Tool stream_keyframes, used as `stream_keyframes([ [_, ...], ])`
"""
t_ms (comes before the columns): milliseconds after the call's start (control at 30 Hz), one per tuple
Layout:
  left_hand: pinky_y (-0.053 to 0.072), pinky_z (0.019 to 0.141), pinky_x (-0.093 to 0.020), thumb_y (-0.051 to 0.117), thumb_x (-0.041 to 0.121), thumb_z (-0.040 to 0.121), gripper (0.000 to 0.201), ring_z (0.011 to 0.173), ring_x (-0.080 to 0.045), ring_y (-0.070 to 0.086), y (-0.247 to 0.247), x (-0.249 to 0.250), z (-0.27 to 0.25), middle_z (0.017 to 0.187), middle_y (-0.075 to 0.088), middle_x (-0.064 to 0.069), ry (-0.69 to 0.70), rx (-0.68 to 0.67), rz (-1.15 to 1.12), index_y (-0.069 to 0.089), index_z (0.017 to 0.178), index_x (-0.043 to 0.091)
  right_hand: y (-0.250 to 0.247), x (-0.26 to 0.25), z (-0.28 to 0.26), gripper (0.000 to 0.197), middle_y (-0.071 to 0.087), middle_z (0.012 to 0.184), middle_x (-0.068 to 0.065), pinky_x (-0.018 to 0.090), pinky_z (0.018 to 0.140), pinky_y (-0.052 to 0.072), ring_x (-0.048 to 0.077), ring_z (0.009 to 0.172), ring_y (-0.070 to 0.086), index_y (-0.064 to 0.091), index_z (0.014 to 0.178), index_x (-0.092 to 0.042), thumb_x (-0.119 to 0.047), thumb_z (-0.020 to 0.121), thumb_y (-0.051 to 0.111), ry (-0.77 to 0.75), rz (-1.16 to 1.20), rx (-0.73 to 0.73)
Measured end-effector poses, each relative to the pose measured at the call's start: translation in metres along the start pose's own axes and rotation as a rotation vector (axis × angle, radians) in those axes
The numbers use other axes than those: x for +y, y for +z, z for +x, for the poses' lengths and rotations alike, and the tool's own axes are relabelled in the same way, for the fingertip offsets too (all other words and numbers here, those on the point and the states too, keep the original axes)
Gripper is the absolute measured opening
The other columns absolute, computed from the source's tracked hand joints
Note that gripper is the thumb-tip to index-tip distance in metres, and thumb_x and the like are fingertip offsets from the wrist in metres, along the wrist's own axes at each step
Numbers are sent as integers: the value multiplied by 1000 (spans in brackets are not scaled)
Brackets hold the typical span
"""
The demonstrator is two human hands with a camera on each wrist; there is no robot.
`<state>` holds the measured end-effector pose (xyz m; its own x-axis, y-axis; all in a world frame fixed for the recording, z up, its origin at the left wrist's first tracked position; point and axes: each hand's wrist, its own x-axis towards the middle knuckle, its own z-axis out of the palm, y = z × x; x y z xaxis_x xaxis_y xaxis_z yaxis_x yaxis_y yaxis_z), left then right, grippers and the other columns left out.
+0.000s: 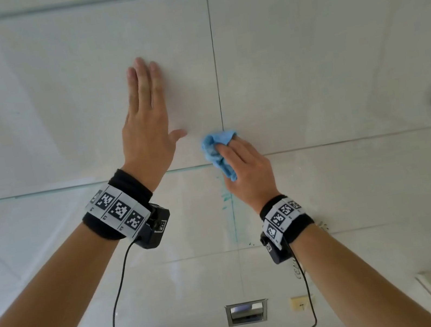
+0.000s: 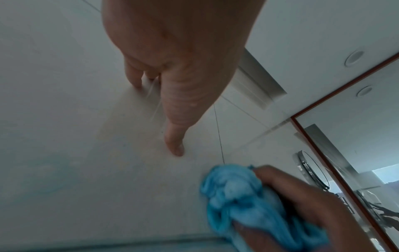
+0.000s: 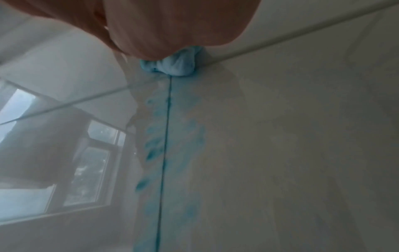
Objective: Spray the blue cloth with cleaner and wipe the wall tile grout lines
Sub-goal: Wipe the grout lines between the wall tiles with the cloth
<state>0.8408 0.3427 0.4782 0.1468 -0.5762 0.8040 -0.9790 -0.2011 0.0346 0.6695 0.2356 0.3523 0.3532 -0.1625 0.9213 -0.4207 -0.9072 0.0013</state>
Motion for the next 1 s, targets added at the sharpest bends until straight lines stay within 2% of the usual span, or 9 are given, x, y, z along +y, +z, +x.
stream_keyframes([
  [133,38,121,-42,89,37,74,131,161,-33,0,0,1,-7,174,0,-16,3,-3,-1,2,165,4,-1,-3,-18,55,70,122,6,34,92,60,26,119,64,70,123,-7,4,70,80,-2,11,-60],
  [267,42,118,-38,89,36,74,129,161,-30,0,2,0,-9,174,0,-13,0,1,-36,3,166,6,-17,-3,3,53,70,121,7,30,93,56,24,117,61,70,122,-6,4,71,78,-13,-17,-45],
  [400,40,118,-33,88,33,76,126,161,-27,2,4,-2,-12,175,1,-10,-1,1,-79,5,166,8,-19,-12,48,45,70,118,7,22,93,49,23,111,62,70,123,-5,0,78,77,172,24,148],
  [467,40,117,-32,88,33,76,124,161,-27,3,5,-3,-14,175,3,-9,-3,3,-98,7,166,9,-13,-18,55,43,70,116,7,24,95,50,25,110,64,70,122,-4,1,79,76,211,54,235],
  [567,42,119,-39,87,31,78,120,161,-26,4,7,-6,-17,175,4,-8,8,1,-116,8,166,11,8,-29,37,40,71,115,9,28,93,55,27,108,66,71,120,-4,-1,80,76,291,68,311],
  [700,43,118,-39,82,27,84,112,161,-23,3,11,-11,-22,175,3,-5,27,-9,-125,7,167,16,48,-58,-25,37,71,114,9,37,84,61,25,104,67,70,118,-7,-7,82,76,362,49,195],
  [767,43,117,-37,82,25,85,110,161,-23,4,13,-12,-24,175,4,-5,35,-8,-119,8,167,17,57,-69,-48,40,71,113,8,36,90,59,25,108,66,72,117,-5,-2,78,78,370,49,143],
  [900,41,118,-38,81,24,86,108,161,-23,6,12,-12,-26,175,6,-5,39,-17,-113,9,167,18,49,-67,-49,41,71,116,6,23,98,51,21,114,61,72,119,-4,1,79,76,352,33,125],
  [1000,36,119,-36,80,25,87,108,161,-22,5,12,-13,-28,175,5,-3,27,-30,-103,8,167,19,41,-53,-50,39,70,120,8,29,99,55,22,118,60,69,121,-5,-2,82,75,366,38,151],
])
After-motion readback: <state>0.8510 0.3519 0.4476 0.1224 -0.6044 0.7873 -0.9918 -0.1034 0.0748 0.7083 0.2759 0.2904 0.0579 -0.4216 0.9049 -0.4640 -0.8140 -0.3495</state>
